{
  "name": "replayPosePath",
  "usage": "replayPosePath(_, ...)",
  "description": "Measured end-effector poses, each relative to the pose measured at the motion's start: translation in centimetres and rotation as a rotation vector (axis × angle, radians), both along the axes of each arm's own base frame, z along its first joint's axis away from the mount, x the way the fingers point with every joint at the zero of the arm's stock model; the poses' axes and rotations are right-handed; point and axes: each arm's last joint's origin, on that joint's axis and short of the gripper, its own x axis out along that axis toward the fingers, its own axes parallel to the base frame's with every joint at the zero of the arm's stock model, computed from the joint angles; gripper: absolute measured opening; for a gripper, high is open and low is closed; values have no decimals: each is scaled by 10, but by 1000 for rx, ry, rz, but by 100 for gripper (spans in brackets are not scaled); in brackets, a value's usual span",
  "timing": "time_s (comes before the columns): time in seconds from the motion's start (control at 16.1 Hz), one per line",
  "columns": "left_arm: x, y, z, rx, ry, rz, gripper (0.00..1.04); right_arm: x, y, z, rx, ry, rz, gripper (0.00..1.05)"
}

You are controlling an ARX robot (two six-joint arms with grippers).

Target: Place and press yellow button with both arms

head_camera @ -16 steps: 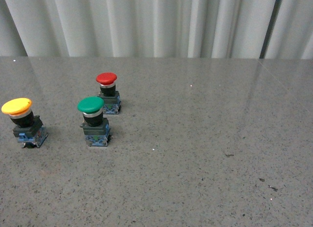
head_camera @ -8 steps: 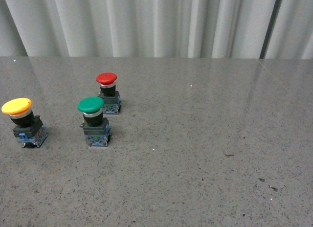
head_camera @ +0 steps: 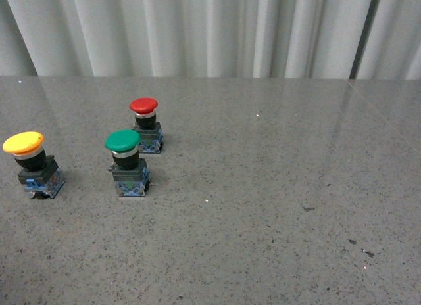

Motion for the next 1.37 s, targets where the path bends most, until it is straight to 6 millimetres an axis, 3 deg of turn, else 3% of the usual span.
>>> replayPosePath(0.06, 20, 2, 19, 20, -27, -57, 98, 0, 0, 0, 0, 0, 0, 98)
replayPosePath(0.19, 55, 2, 30, 28, 26, -141, 98, 0, 0, 0, 0, 0, 0, 98)
replayPosePath(0.37, 107, 1, 18, -6, 193, -230, 98, 0, 0, 0, 0, 0, 0, 98)
replayPosePath(0.5, 137, -1, -2, -69, 314, -290, 98, 0, 0, 0, 0, 0, 0, 98)
replayPosePath(0.81, 152, -5, -40, -145, 445, -331, 98, 0, 0, 0, 0, 0, 0, 98)
replayPosePath(1.37, 158, -5, -58, -182, 504, -375, 98, 0, 0, 0, 0, 0, 0, 98)
